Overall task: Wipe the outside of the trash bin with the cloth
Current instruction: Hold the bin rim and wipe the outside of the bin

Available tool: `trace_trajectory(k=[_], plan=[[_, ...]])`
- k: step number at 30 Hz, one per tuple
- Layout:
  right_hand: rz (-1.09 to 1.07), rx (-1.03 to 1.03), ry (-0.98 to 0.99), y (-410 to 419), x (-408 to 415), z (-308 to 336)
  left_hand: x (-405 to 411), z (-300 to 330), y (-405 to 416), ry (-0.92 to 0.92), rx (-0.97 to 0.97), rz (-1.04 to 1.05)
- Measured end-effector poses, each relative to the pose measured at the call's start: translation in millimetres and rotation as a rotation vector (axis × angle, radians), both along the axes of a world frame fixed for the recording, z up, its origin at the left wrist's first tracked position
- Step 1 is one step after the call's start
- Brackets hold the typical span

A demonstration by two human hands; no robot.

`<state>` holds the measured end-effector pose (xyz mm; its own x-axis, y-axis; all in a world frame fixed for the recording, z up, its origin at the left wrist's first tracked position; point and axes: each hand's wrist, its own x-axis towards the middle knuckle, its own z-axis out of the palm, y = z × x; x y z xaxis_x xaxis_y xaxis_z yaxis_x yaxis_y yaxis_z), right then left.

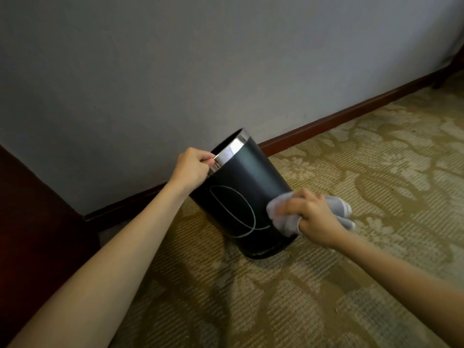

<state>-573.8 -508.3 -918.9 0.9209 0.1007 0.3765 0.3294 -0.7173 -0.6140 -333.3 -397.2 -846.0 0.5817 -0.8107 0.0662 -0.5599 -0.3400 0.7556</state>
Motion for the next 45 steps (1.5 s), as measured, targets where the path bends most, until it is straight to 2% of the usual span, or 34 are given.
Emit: trace_trajectory(k=[1, 2, 4, 5, 8, 10, 13, 16, 18, 22, 27, 31, 33, 36, 38, 41, 45], plan=[[-0.03, 0.057, -0.042, -7, 9, 7, -3, 0, 1, 0.001, -0.006, -0.006], [-0.202, 0.083, -0.073, -14, 17, 19, -5, -1, 2, 0.002, -0.01, -0.011], [-0.707, -0.008, -0.155, -24, 31, 41, -9, -2, 2, 0.01, -0.006, -0.032], [-0.815, -0.004, -0.191, -23, 33, 45, -10, -2, 2, 0.016, -0.003, -0.04], [-0.912, 0.162, -0.18, -12, 44, 55, -6, -3, 3, 0.043, -0.003, -0.039], [-0.966, 0.158, -0.144, -10, 37, 45, 2, -4, 4, 0.043, -0.012, -0.027], [-0.955, 0.159, -0.042, 3, 4, 15, 15, -5, 10, 0.021, -0.019, -0.013], [-0.97, 0.112, 0.17, 11, -20, -1, 26, -6, 18, 0.058, 0.0, -0.046], [-0.889, 0.071, 0.228, 26, -23, -5, 30, -7, 24, 0.087, -0.006, -0.1], [-0.698, -0.058, 0.11, 47, 15, 19, 29, -16, 31, 0.099, -0.089, -0.194], [-0.77, 0.116, -0.075, 19, 56, 51, 36, -25, 38, 0.125, -0.122, -0.204], [-0.984, 0.075, -0.066, 11, 39, 21, 45, -29, 43, 0.124, -0.082, -0.192], [-1.048, 0.112, 0.0, 11, 22, 12, 46, -31, 46, 0.145, -0.09, -0.163], [-1.019, 0.042, 0.087, 29, 4, 1, 44, -33, 52, 0.164, -0.112, -0.163], [-0.943, -0.096, 0.057, 50, 10, 5, 41, -35, 51, 0.164, -0.118, -0.186], [-0.829, -0.161, -0.018, 58, 40, 30, 31, -37, 42, 0.142, -0.125, -0.2], [-0.872, 0.091, 0.025, 24, 61, 59, 24, -31, 41, 0.169, -0.111, -0.214]])
